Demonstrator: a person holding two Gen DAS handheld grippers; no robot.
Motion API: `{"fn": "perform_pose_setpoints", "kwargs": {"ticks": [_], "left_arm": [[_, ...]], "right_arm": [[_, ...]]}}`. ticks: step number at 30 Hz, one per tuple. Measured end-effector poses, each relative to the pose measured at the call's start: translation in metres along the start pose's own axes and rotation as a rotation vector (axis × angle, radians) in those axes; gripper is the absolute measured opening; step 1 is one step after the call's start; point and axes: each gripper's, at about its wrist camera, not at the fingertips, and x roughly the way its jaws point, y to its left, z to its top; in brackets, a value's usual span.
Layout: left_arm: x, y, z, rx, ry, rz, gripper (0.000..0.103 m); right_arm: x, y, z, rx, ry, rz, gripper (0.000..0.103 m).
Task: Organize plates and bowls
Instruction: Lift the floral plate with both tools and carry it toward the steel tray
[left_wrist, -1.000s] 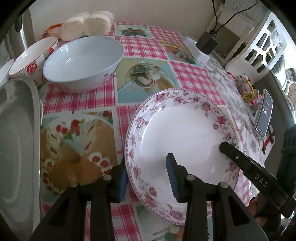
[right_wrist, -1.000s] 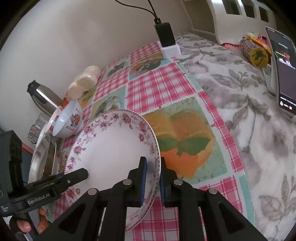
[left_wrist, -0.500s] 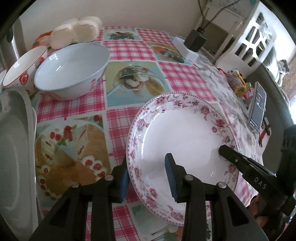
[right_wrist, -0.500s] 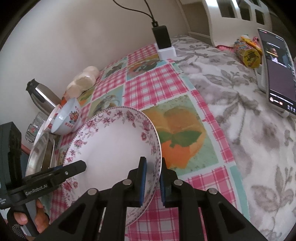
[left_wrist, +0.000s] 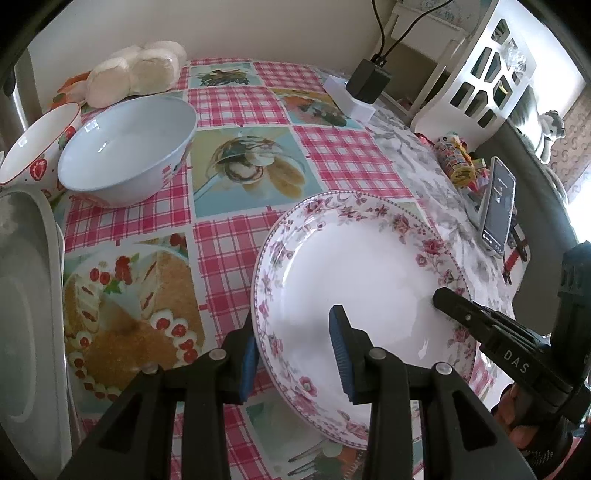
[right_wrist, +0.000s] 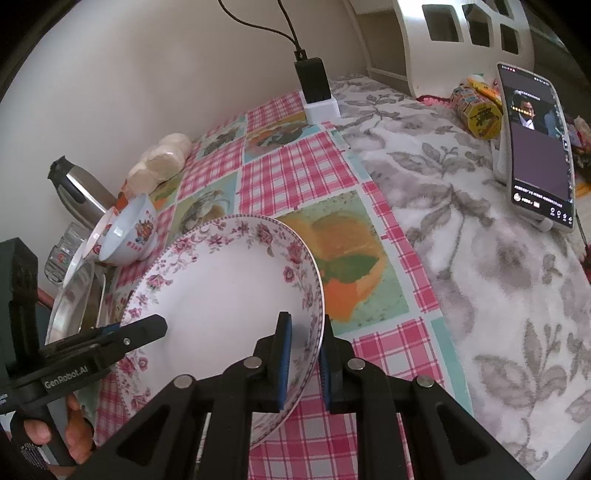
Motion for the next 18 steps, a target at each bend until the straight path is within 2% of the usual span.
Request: {"fn": "perform_pose_setpoints", "kwargs": {"ticks": [9, 18], "left_arm": [[-0.019, -0.002, 0.005, 0.003, -0.053, -0.034, 0.037], [-0.049, 0.007, 0.013, -0.049, -0.101, -0.099, 0.037]], "right_arm": [[-0.017, 0.007, 0.008, -0.024, -0.036, -0.013, 0.015], [-0.041, 0.026, 0.021, -0.067, -0.086, -0.019, 0.015]]}}
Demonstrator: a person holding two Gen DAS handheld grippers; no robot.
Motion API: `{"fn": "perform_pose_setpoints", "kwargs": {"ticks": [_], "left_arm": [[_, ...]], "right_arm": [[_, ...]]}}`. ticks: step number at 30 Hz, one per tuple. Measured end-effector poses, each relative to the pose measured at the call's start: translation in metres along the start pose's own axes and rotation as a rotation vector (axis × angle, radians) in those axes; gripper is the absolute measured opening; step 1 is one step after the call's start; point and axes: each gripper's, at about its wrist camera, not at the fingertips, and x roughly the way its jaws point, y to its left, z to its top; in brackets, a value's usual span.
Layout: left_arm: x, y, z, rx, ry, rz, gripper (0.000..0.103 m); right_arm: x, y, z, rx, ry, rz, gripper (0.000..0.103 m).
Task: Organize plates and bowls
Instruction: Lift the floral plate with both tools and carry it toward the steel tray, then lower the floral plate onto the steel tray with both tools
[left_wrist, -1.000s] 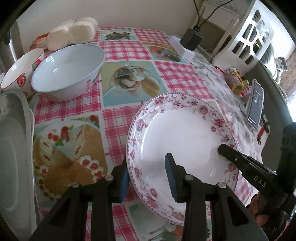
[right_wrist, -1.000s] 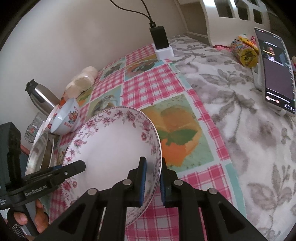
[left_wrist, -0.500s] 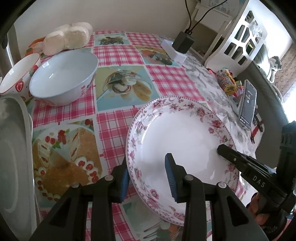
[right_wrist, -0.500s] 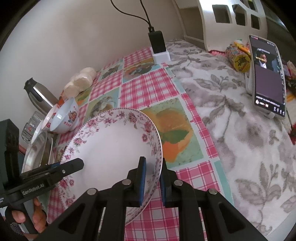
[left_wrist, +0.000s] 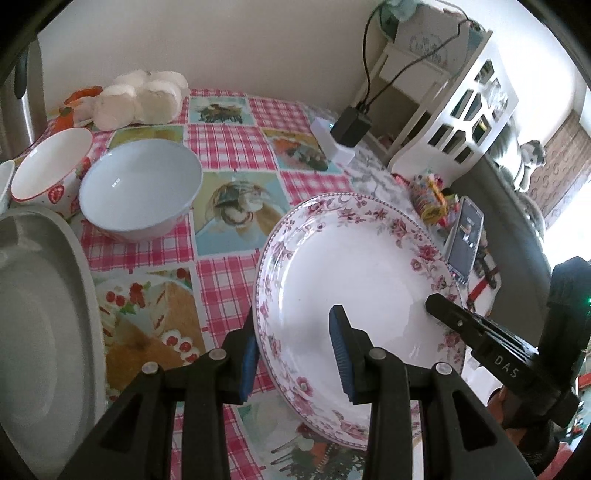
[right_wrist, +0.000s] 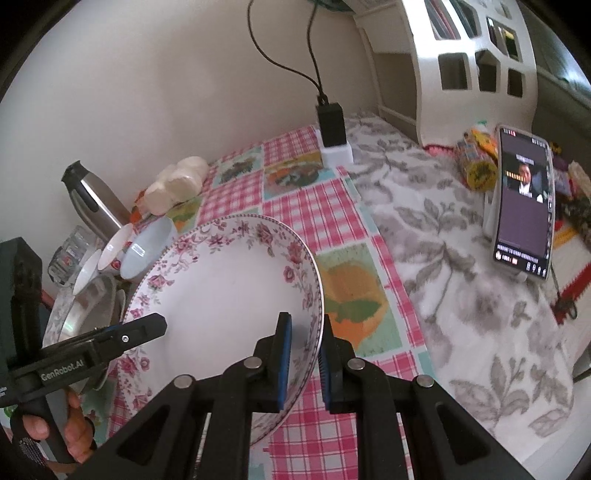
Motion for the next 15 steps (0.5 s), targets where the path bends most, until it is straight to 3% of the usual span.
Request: {"fn": "perform_pose_setpoints", "kwargs": {"ticks": [15], "left_arm": [[-0.041, 0.037, 0.006, -0.081, -0.036, -0.023, 0.037]], "right_arm": [[-0.011, 0.047, 0.016, -0.057, -0.025, 0.021, 0.015]]}}
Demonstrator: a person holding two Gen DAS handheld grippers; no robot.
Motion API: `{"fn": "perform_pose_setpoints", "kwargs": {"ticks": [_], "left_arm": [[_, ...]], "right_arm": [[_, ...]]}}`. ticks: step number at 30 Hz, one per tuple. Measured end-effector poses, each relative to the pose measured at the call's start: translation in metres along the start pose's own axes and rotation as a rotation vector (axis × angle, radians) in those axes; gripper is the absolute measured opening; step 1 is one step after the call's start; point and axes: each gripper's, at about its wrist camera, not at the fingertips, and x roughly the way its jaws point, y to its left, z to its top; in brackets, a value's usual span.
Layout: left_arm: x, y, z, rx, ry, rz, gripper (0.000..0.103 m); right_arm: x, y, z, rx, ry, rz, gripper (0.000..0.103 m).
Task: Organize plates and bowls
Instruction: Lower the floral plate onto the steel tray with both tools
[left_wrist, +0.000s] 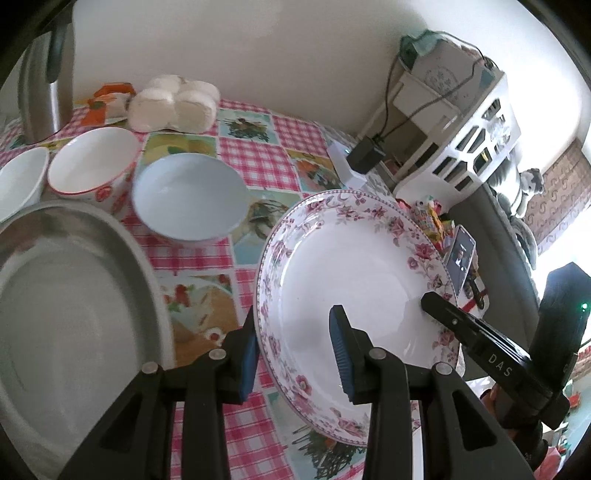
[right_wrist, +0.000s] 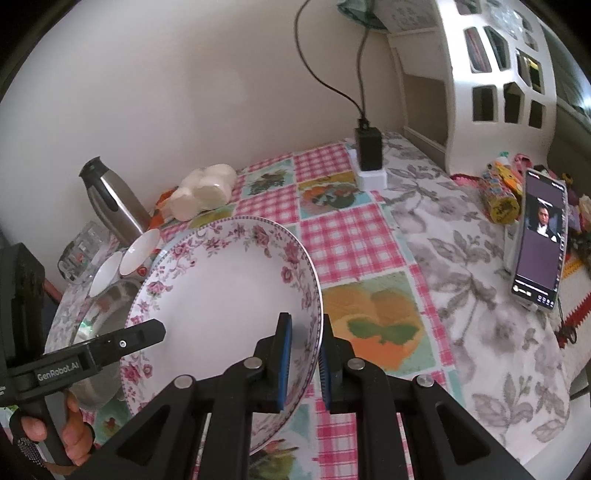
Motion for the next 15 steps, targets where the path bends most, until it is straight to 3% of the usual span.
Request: {"fn": "perform_pose_setpoints", "kwargs": {"ticks": [15], "left_arm": [[-0.053, 0.07, 0.011, -0.116, -0.072, 0.033, 0.037]], "right_arm": [[0.018, 0.076, 0.002, -0.052, 0.003, 0.089, 0.015]]}}
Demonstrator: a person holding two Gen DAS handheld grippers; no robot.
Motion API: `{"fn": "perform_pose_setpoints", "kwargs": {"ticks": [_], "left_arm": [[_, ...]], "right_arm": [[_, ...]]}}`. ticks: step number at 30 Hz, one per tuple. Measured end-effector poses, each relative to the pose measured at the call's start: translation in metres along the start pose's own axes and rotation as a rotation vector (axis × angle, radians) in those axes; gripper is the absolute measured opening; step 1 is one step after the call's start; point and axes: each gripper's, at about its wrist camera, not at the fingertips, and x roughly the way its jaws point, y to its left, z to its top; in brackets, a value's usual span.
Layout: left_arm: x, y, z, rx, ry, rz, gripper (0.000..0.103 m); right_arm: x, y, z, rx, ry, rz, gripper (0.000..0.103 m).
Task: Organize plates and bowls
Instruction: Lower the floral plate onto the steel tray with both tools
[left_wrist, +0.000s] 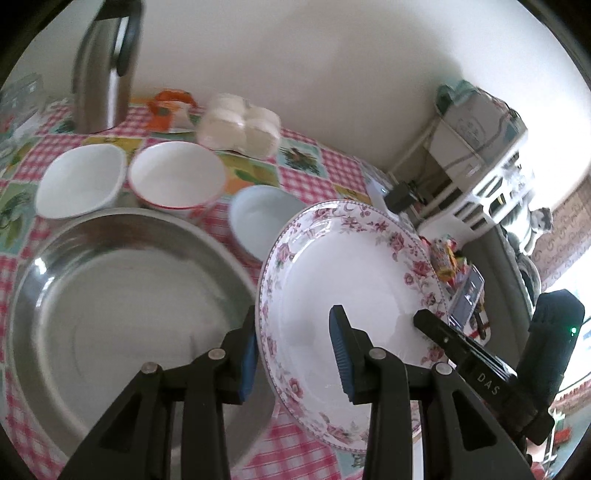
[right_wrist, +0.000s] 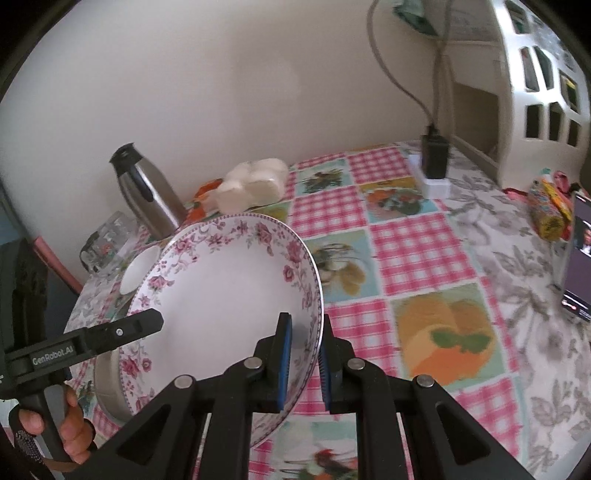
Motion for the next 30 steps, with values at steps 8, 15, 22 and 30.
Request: {"fn": "perform_pose_setpoints", "kwargs": {"ticks": [8, 15, 22, 30], "left_arm": [[-0.019, 0.047, 0.004, -0.095, -0.024, 0.028, 0.037], [-0.035, 0.08, 0.004, -0.153, -0.051, 0.072, 0.037], [-0.045, 0.104, 0.001, -0.168, -0.065, 0.134, 0.037], [-0.047, 0.128, -0.004, -0.193, -0.041, 0.181, 0.037]], "right_arm": [[0.027, 0.04, -0.002, -0.037, 0.029, 0.057, 0.015], [0.049, 0.071, -0.004, -0.062, 0.054, 0.109, 0.015], [0.07, 0.098, -0.008, -0.091, 0.083, 0.149, 0.015], [0.089, 0.116, -0.017, -0.102, 0.117, 0.169, 0.015]]}}
